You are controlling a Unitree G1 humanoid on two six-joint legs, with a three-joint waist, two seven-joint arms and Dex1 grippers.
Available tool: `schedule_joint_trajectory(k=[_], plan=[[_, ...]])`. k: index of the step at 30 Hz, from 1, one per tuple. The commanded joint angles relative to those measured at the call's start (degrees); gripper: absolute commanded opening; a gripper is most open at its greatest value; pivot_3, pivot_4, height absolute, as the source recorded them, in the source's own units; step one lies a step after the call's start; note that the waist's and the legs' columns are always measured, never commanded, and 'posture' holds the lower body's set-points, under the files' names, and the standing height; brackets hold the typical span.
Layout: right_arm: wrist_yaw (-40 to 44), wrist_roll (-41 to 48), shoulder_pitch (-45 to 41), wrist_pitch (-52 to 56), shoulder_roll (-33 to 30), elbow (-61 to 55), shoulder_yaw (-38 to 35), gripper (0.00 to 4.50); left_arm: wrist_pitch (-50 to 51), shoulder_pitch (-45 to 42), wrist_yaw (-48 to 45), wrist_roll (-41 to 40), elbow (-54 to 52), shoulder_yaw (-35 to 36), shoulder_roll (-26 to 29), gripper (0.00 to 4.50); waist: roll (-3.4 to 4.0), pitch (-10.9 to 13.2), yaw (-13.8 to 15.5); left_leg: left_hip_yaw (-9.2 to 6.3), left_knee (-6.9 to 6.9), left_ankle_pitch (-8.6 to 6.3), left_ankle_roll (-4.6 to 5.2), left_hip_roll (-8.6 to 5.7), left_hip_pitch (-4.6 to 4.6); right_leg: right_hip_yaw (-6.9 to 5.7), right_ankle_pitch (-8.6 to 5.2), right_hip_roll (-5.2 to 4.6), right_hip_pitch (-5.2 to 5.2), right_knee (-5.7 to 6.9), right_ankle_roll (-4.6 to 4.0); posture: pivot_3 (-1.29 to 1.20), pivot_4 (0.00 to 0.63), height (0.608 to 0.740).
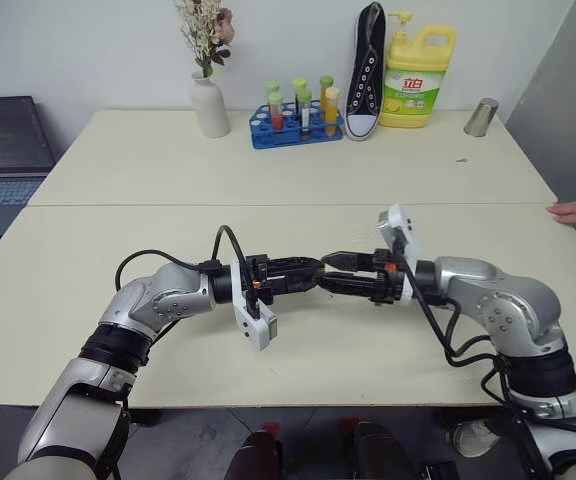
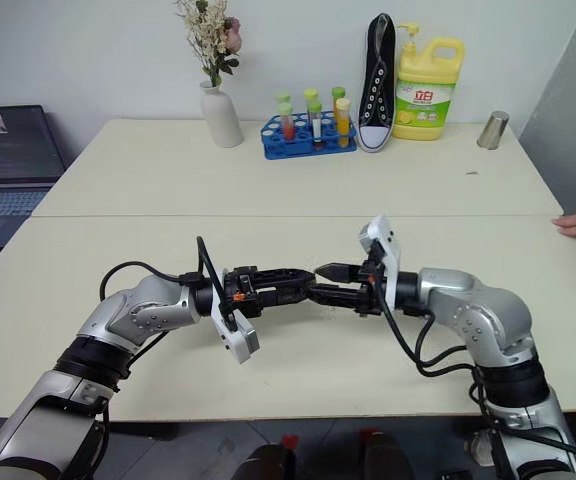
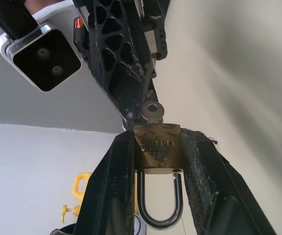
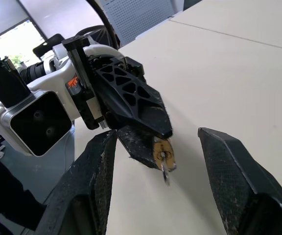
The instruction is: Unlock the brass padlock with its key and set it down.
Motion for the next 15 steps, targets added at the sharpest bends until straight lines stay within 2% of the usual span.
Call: schedule_joint_trajectory(k=[1, 12, 15], plan=[[0.70, 0.20, -1.47, 0.10, -0.01, -0.38, 0.28, 2.75, -0.26, -0.92, 0.76, -1.61, -0.77, 0.09, -0.17, 0.98, 0.00, 0.00, 0.04, 0.00, 0.00, 0.00, 0.00, -0.01, 0.00, 0.01, 0.00, 0.00, 0.00, 0.00, 0.00, 0.00, 0.150, 0.740], [0.97, 0.09, -1.91, 0.40, 0.61, 0.38, 0.27, 2.75, -0.06, -0.71, 0.83, -1.61, -0.86, 0.19, -0.18, 0.98, 0.00, 0.00, 0.02, -0.01, 0.00, 0.00, 0.00, -0.01, 0.00, 0.00, 0.00, 0.00, 0.00, 0.00, 0.00, 0.00, 0.150, 0.740], [0.96, -0.24, -1.92, 0.28, 0.69, 0.50, 0.21, 2.18, -0.20, -0.62, 0.88, -1.48, -0.99, 0.19, -0.16, 0.98, 0.00, 0.00, 0.03, -0.01, 0.00, 0.00, 0.00, -0.01, 0.00, 0.00, 0.00, 0.00, 0.00, 0.00, 0.00, 0.00, 0.150, 0.740]])
